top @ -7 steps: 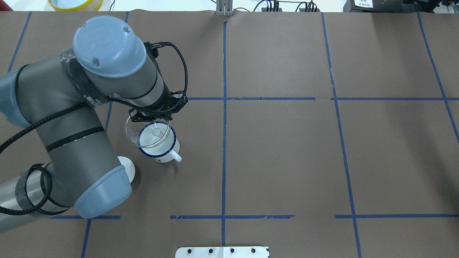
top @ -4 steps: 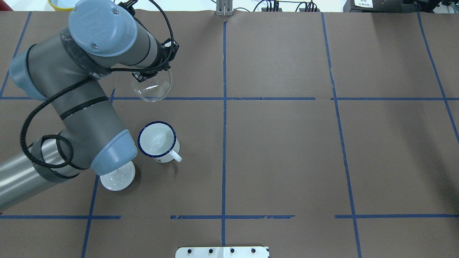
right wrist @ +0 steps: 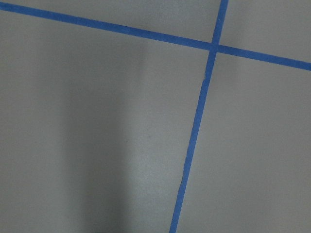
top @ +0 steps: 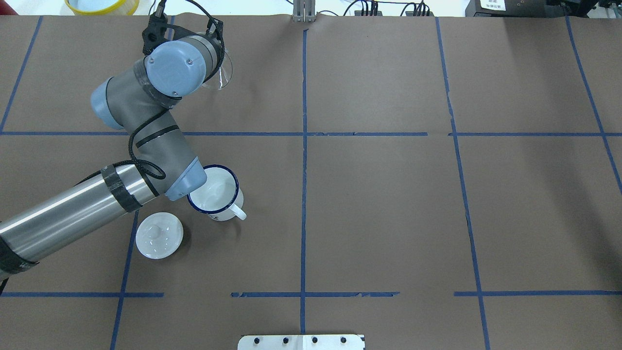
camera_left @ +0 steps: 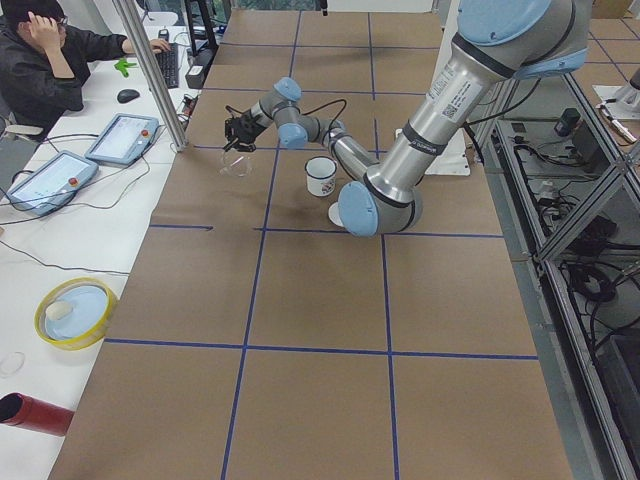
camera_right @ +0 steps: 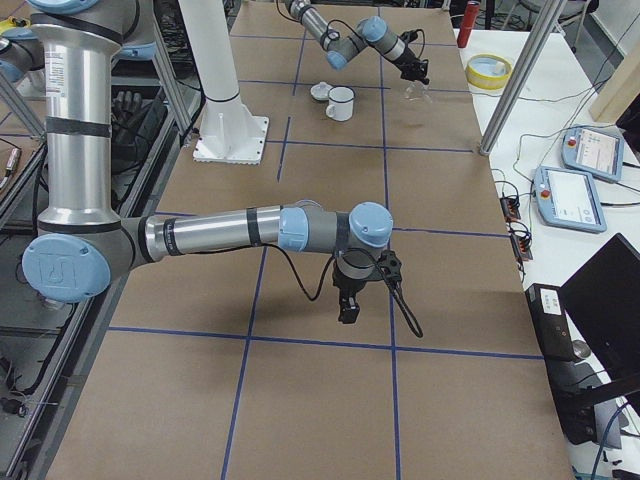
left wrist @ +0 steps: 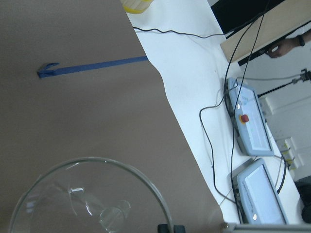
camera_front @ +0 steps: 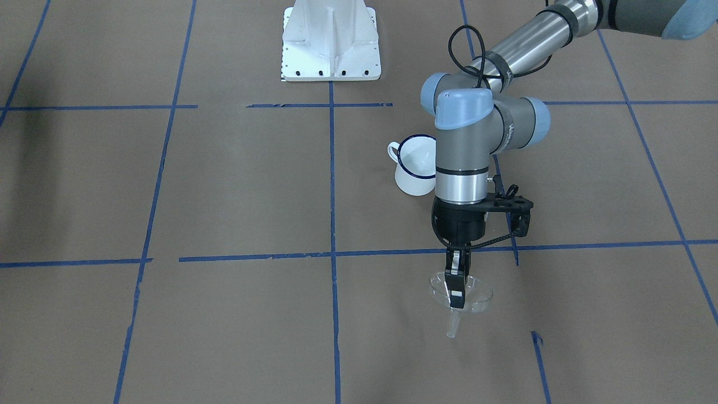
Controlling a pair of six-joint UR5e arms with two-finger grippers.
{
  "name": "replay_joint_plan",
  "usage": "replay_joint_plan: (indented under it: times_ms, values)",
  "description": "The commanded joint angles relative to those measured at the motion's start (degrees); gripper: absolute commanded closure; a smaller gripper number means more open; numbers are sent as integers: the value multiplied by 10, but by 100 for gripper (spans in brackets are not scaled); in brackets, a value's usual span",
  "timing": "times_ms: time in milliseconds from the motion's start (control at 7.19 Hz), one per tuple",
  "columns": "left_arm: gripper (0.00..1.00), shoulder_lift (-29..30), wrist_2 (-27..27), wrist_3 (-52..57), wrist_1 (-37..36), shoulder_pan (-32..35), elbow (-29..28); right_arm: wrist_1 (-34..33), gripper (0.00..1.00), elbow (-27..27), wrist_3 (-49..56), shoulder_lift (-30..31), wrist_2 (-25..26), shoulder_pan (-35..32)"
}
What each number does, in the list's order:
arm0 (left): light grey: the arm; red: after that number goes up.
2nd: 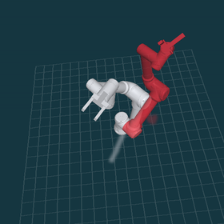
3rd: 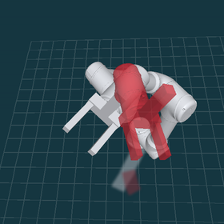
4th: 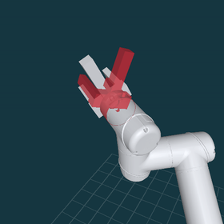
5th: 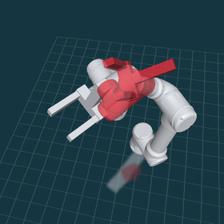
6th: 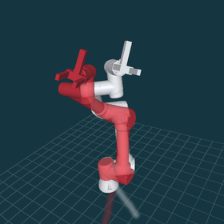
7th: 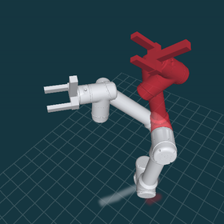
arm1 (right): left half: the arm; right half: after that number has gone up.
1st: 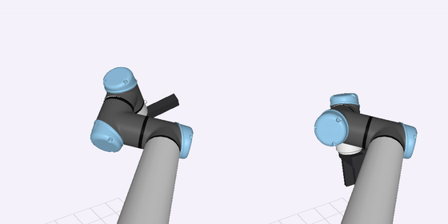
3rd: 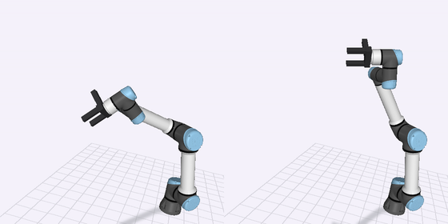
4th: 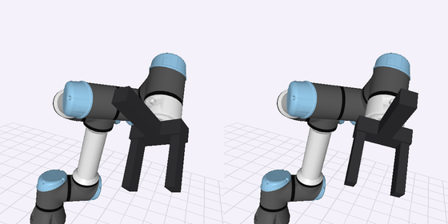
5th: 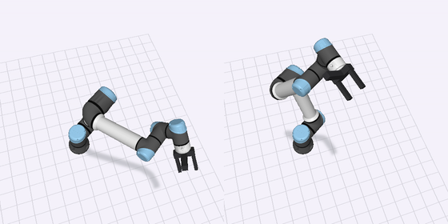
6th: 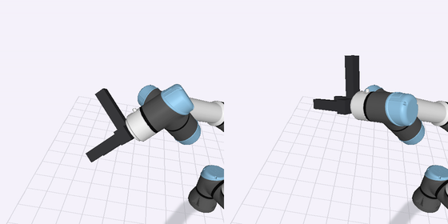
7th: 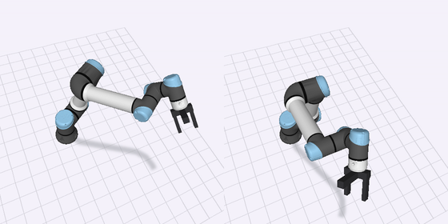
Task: Remove funnel from cup
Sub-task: 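Lift the glass funnel up out of the white mug with the left gripper, then carry the funnel farther from the robot, set it down, open the left gripper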
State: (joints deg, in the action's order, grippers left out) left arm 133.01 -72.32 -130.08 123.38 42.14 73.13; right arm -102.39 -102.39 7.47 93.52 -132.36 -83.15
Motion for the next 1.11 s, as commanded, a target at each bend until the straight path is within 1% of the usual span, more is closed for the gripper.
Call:
replay_joint_plan:
  times_ms: [0, 139, 278, 417, 556, 695, 834, 974]
  values:
    - [100, 34, 28, -25, 70, -2, -104, 0, 0, 0, 0, 0, 0, 0]
    - [100, 34, 28, -25, 70, -4, -114, 0, 0, 0, -1, 0, 0, 0]
    - [92, 34, 28, -20, 69, -4, -114, 0, 0, 0, 0, 0, 0, 0]
    - [69, 32, 31, -16, 68, -7, -114, 0, 0, 0, 0, 0, 0, 0]
    - [54, 28, 31, -6, 68, -10, -114, 0, 0, 0, 0, 0, 0, 0]
    - [42, 27, 31, 12, 66, -10, -110, 0, 0, 0, 0, 0, 0, 0]
    - [26, 26, 31, 35, 65, -10, -106, 0, 0, 0, 0, 0, 0, 0]
    - [1, 2, 28, 78, 63, -10, -65, 0, 0, 0, 0, 0, 0, 0]
